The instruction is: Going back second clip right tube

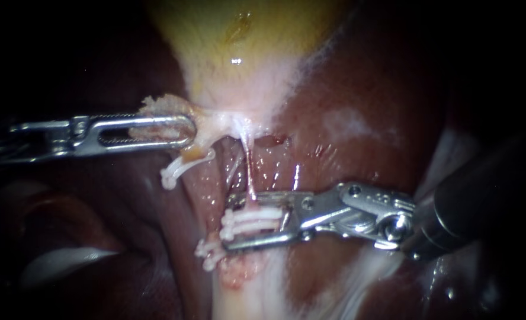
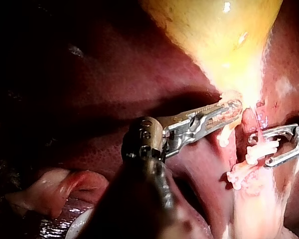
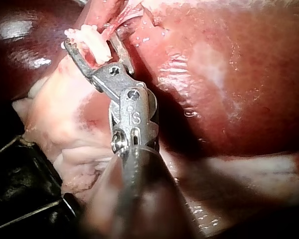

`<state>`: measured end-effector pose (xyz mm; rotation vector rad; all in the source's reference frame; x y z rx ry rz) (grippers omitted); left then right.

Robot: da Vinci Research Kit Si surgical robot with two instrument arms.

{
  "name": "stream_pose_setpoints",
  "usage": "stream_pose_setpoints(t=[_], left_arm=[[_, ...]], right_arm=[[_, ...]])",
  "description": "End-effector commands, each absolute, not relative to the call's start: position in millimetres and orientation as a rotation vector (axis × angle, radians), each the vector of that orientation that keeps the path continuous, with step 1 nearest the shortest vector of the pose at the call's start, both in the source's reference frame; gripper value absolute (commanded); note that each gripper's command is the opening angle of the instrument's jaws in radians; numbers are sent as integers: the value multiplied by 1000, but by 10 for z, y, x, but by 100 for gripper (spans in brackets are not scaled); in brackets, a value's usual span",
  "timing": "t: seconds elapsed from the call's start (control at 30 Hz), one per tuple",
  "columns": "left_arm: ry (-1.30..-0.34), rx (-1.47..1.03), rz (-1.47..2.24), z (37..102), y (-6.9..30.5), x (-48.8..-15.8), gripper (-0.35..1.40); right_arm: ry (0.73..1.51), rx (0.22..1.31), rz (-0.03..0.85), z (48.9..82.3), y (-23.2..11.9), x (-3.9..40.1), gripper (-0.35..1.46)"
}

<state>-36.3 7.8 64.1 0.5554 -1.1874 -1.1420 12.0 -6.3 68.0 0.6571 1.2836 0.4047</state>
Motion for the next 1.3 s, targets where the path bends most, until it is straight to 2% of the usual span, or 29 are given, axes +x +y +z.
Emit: stream_pose_setpoints(t=[0.03,0.4,0.87,1.3], left_arm=[[-1187,555,-1142,641,78,-363,-35],[-1187,555,-1142,641,78,-363,-35],[-1187,555,-1142,640,78,-362,-35],[-1187,555,-1142,640,78,-362,-35]], right_arm=[[1282,656,407,682,-61,118,50],[1283,637,395,693,-57,106,50],[1309,554,276,692,-47,62,50],[1315,503,226,647,-20,12,50]])
